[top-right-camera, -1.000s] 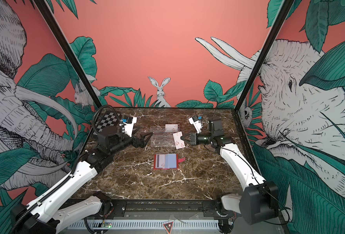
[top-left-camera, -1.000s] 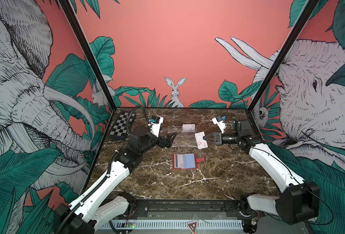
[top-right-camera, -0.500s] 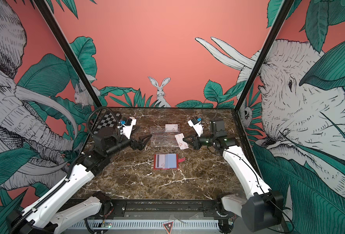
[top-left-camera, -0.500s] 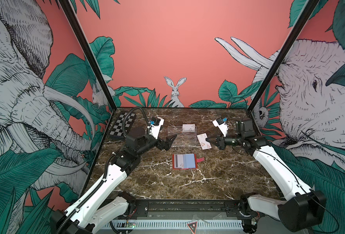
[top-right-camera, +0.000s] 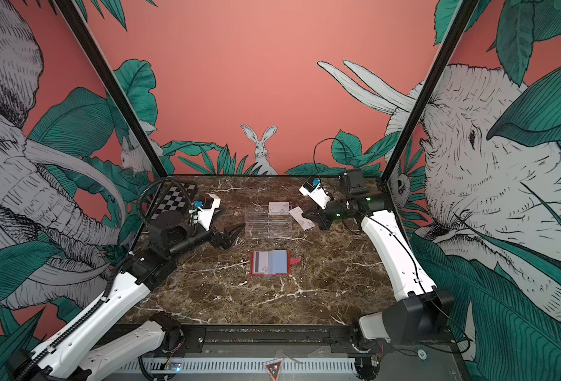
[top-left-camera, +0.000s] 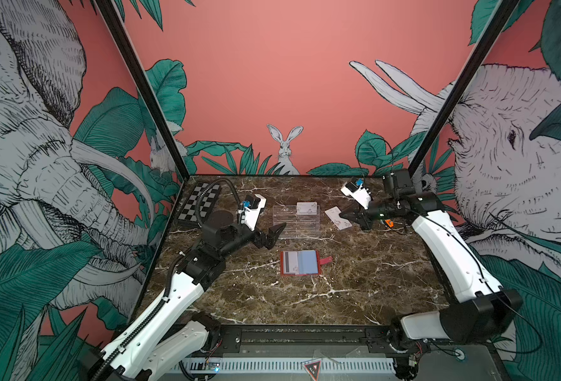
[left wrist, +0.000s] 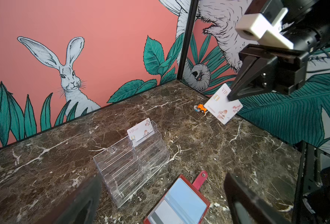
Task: Take the credit cards out of the card holder
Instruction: Place the credit card in the storage box.
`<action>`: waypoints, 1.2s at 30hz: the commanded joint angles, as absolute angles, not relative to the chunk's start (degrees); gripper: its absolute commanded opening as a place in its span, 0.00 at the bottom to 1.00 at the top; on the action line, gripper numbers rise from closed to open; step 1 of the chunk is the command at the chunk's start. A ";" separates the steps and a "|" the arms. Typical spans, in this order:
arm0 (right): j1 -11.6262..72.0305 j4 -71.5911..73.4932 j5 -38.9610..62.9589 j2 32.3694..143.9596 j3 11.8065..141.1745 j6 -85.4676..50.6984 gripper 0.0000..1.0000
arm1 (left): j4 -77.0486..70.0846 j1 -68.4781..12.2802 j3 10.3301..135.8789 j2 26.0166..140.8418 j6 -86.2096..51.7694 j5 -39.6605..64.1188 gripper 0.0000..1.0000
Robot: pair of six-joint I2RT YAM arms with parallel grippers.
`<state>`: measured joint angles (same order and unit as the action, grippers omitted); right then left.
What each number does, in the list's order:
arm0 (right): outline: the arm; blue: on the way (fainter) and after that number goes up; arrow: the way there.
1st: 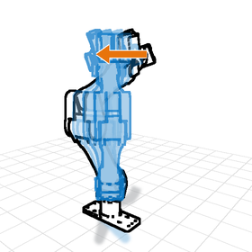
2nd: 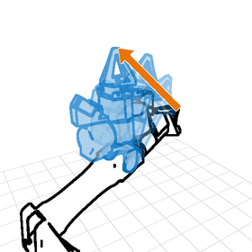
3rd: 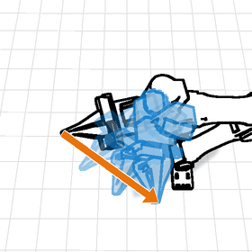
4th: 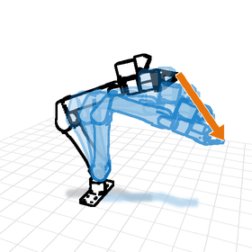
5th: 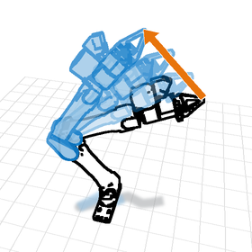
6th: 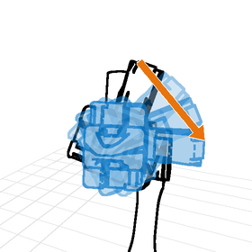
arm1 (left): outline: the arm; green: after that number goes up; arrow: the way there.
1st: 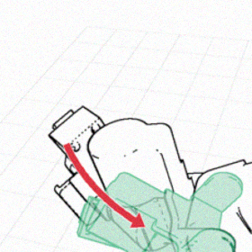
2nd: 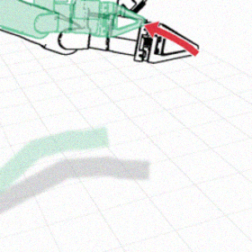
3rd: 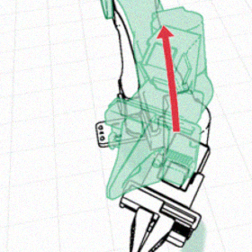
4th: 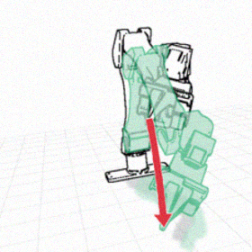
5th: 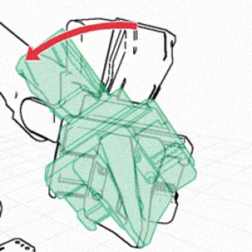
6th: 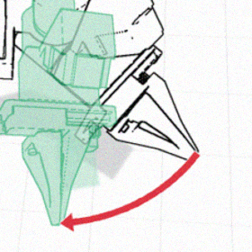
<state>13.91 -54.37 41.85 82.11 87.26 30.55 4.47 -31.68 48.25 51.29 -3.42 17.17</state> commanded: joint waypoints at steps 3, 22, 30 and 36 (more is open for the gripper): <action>16.04 -63.91 29.73 87.67 94.55 38.70 0.00 | 6.24 -31.63 47.20 50.79 -1.79 17.99 0.99; 22.97 -71.73 6.97 114.98 123.34 53.29 0.00 | 6.06 -31.70 45.14 51.83 -3.14 14.61 0.99; 26.03 -71.01 4.10 123.32 133.90 57.58 0.00 | 5.45 -31.65 45.22 53.50 -3.52 13.23 0.99; 28.34 -70.46 4.54 127.88 139.09 58.94 0.00 | 6.69 -31.68 45.61 54.69 -3.99 12.75 0.99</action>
<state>27.22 -70.48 4.84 126.72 136.99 57.34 6.42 -31.68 45.95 54.85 -3.64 13.41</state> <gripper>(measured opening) 0.055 0.991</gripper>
